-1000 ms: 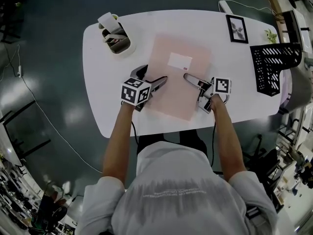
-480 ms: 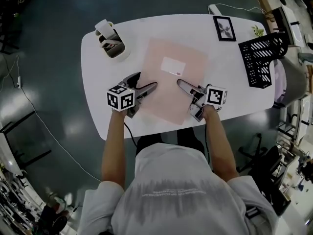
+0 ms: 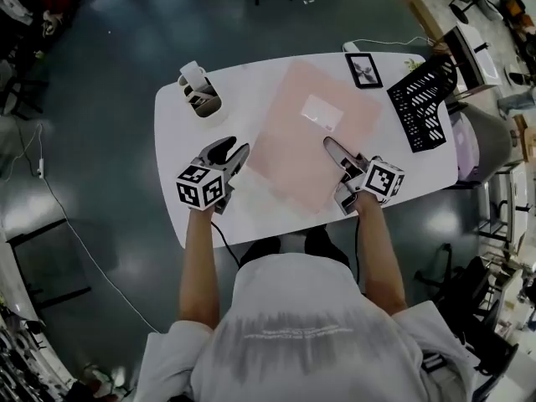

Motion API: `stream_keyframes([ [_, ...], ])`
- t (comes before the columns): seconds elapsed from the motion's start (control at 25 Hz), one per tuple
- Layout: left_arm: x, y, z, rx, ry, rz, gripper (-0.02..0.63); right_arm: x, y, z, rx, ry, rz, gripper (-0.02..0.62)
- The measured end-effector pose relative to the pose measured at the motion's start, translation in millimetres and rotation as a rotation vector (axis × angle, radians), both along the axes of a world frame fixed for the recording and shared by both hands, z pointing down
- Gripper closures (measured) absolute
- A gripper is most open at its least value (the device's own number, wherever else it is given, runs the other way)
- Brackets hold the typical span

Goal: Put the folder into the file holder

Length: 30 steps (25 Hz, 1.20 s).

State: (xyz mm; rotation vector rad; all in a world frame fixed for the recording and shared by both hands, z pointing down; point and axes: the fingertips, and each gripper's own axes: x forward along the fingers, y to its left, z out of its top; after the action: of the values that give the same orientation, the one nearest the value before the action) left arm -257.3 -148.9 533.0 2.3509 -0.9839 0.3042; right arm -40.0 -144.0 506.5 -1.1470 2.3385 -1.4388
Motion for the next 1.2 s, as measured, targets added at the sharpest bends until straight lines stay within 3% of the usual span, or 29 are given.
stream_keyframes([
  [0.12,-2,-9,-26,0.097,-0.095,0.003,0.533,11,5,-30,0.103,0.118,0.031,0.433],
  [0.28,0,-11,-63,0.194,-0.112,0.016,0.584,25,17,-66,0.2,0.224,0.112,0.433],
  [0.6,36,-18,-127,0.326,-0.045,0.074,0.591,75,47,-131,0.342,0.325,0.282,0.433],
  [0.88,97,-14,-169,0.401,-0.039,0.222,0.591,130,73,-172,0.402,0.427,0.384,0.433],
  [1.2,203,7,-198,0.463,-0.03,0.366,0.589,220,126,-195,0.421,0.517,0.549,0.431],
])
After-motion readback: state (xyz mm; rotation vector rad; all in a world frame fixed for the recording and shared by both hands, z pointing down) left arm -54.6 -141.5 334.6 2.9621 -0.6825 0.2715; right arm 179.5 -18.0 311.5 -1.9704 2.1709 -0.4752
